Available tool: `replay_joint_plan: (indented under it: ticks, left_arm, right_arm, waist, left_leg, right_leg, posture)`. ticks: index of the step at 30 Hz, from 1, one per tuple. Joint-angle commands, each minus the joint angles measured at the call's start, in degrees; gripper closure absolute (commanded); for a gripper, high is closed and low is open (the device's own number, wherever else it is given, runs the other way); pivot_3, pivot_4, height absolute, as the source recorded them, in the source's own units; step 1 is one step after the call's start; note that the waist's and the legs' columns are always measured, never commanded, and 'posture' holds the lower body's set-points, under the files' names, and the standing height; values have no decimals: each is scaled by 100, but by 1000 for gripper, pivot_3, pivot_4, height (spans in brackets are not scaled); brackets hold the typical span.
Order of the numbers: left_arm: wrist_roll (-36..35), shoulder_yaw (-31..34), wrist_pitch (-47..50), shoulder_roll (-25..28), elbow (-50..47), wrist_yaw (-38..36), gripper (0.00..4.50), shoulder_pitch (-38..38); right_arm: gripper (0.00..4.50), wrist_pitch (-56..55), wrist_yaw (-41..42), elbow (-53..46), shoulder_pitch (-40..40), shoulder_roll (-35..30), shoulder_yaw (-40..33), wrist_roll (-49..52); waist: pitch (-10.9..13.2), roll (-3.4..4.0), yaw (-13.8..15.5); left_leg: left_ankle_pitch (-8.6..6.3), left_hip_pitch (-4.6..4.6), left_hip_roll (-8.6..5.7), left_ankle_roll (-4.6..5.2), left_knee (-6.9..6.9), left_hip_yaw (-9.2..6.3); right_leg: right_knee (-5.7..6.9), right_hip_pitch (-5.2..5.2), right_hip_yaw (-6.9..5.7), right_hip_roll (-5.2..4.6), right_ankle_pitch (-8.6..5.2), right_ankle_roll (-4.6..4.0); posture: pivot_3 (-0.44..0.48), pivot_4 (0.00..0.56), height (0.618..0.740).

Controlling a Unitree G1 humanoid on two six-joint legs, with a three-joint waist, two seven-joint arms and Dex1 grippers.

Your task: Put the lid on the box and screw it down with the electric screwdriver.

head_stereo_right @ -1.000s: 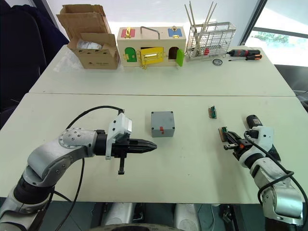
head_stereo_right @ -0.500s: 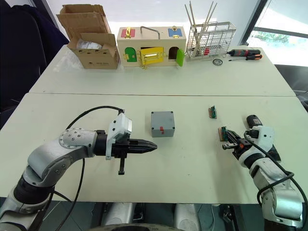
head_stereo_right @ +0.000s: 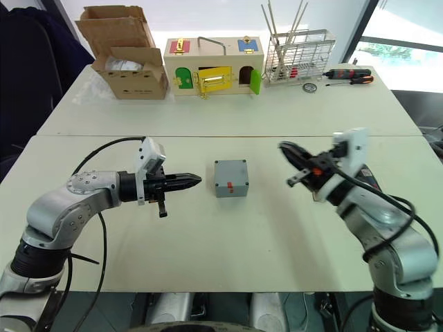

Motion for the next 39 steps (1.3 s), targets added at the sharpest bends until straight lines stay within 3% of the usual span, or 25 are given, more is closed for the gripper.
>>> replay_joint_plan:
  ticks: [1, 17, 39]
  left_arm:
    - [-54, 189, -34, 46, -226, 51, 4500, 69]
    - [-88, 139, 57, -87, -601, 501, 4500, 290]
    - [-57, 109, 72, -80, -712, 544, 4500, 349]
  right_arm:
    - [4423, -234, 289, 457, -249, 88, 567, -273]
    - [4423, -1104, 756, 1875, -672, 400, 1108, -1148]
    - [4423, -1269, 733, 2374, -810, 718, 988, -1501]
  waist:
    - [1, -2, 22]
    - [6, -7, 5]
    - [6, -7, -8]
  left_leg:
    - [0, -2, -3, 0, 0, 1]
    - [11, -5, -1, -18, 12, 4]
    - [15, -5, 0, -26, 11, 6]
  right_leg:
    - [0, 0, 0, -3, 0, 0]
    - [8, -3, 0, -3, 3, 4]
    - [9, -4, 1, -3, 3, 4]
  posture:
    - [0, 150, 728]
    - [0, 150, 728]
    - [0, 150, 728]
